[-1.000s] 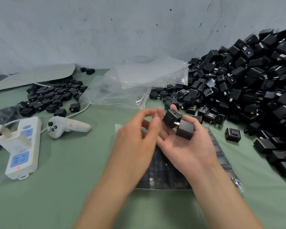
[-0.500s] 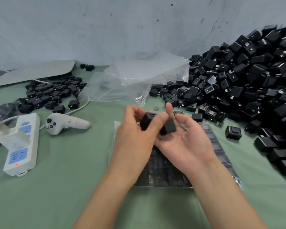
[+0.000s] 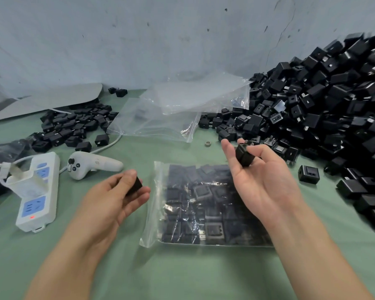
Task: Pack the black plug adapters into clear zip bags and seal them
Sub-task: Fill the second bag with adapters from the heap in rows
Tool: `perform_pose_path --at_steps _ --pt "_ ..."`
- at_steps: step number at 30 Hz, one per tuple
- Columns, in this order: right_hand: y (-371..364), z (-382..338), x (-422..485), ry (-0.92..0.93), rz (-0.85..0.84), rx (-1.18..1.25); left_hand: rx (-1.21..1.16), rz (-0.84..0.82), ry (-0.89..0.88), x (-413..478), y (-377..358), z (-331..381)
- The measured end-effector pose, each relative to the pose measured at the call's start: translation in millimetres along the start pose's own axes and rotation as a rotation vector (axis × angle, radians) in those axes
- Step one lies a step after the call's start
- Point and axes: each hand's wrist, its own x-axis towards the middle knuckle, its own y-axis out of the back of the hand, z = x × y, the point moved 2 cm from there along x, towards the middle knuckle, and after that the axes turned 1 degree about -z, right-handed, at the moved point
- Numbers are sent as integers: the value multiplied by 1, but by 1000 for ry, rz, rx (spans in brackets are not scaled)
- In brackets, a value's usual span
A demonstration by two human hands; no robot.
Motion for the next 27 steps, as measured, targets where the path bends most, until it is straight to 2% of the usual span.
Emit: perform_pose_path --at_steps 3,7,9,13,17,20,23,27 --pt "1 -1 0 25 14 12 298 47 4 1 6 -9" --pt "2 -2 0 36 25 18 251 -10 62 -2 -3 -14" --pt "3 -2 0 32 29 13 306 -34 68 -4 -10 -18" --pt "3 0 2 31 28 9 517 20 -16 -8 -21 -24" --pt "3 -1 2 30 28 7 568 64 -36 -8 -27 -23" --pt "4 -1 2 26 25 6 494 48 -55 -10 -29 -22" --pt "5 -3 2 29 27 6 541 24 -169 -16 -32 -20" --pt "5 -4 1 26 29 16 632 -65 -151 -23 -33 -21"
